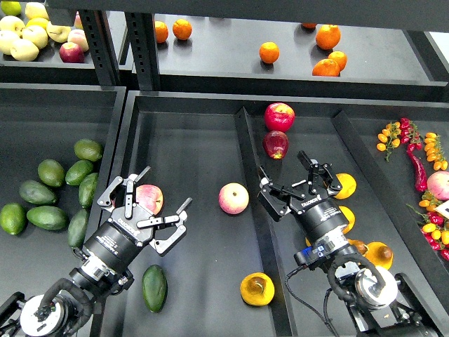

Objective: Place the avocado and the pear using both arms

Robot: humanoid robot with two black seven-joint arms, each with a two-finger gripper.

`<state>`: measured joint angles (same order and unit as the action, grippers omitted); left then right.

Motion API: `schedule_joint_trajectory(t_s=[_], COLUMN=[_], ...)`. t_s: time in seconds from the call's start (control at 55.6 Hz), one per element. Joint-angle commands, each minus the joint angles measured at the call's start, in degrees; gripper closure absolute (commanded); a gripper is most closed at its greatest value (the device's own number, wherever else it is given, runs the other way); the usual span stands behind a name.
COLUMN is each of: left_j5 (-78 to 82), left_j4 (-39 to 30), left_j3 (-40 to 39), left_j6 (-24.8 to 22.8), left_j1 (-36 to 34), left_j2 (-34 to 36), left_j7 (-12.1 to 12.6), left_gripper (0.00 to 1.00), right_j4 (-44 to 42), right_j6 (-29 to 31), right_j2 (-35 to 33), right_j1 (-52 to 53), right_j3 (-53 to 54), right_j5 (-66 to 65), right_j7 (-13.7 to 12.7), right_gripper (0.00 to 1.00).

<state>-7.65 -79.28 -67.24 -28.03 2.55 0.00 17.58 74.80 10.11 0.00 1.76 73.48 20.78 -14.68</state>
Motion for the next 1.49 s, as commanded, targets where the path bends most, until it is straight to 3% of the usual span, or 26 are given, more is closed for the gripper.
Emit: schedule_joint_trajectory(t_s=[0.0,1.475], left_j5=[-0.1,0.9], left_j4=[0.0,0.0], left_j3=[0.0,-0.3], left_j6=[0.0,0.0], left_j1=[0.0,0.3], left_j2=[0.0,0.0], left_j7=[0.7,0.2], left_gripper=[0.0,0.0], right_j4=[0.0,0.2], right_j6=[0.1,0.3], right_j2=[0.0,0.0], right_j1=[0.0,-1.4], right_j3=[0.0,-0.4], right_j5=[0.1,0.1], right_j7=[0.0,-0.2], right_gripper=[0.0,0.0])
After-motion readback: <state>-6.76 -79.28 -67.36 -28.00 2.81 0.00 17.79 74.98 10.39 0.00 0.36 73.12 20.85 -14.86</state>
